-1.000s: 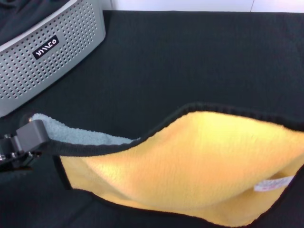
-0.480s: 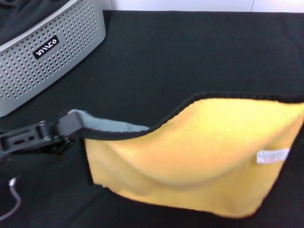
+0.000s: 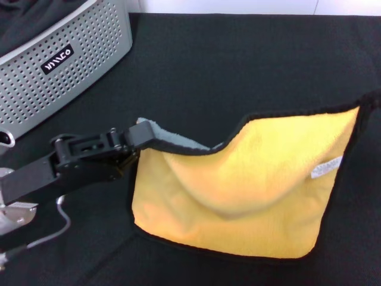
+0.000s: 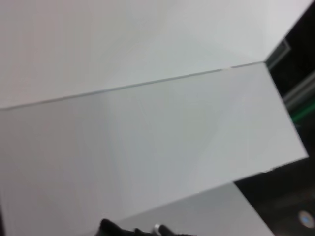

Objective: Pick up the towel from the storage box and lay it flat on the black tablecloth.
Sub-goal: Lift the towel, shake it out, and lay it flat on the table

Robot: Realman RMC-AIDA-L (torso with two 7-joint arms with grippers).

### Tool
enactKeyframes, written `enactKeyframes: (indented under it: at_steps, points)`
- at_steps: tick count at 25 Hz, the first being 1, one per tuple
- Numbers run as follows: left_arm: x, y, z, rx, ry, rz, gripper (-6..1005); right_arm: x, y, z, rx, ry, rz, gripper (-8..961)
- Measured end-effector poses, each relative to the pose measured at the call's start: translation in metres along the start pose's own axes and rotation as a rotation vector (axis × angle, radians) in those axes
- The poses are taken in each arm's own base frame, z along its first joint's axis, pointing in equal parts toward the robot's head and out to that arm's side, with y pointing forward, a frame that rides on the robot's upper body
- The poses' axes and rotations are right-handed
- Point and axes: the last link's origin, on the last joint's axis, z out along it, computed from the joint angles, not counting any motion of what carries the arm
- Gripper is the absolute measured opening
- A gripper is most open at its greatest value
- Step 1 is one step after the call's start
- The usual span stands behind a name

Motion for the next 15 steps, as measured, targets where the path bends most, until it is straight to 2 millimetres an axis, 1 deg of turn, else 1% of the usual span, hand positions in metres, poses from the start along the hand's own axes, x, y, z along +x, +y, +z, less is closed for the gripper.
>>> enactKeyframes:
  at_steps: [5, 7, 14, 15]
  points:
    - [0.008, -0.009, 0.001, 0.066, 0.029, 0.013, 49, -0.001, -0.017, 0.002, 0.037, 0.008, -0.003, 32]
    - [0.019, -0.016, 0.003, 0.124, 0.056, 0.029, 50, -0.001, -0.024, 0.004, 0.050, 0.013, -0.006, 32]
    - [0.037, -0.026, 0.010, 0.176, 0.145, 0.044, 50, -0.001, -0.045, 0.019, 0.084, 0.052, -0.011, 34]
    - [0.038, -0.028, 0.011, 0.183, 0.156, 0.044, 50, 0.000, -0.051, 0.022, 0.105, 0.068, -0.012, 34]
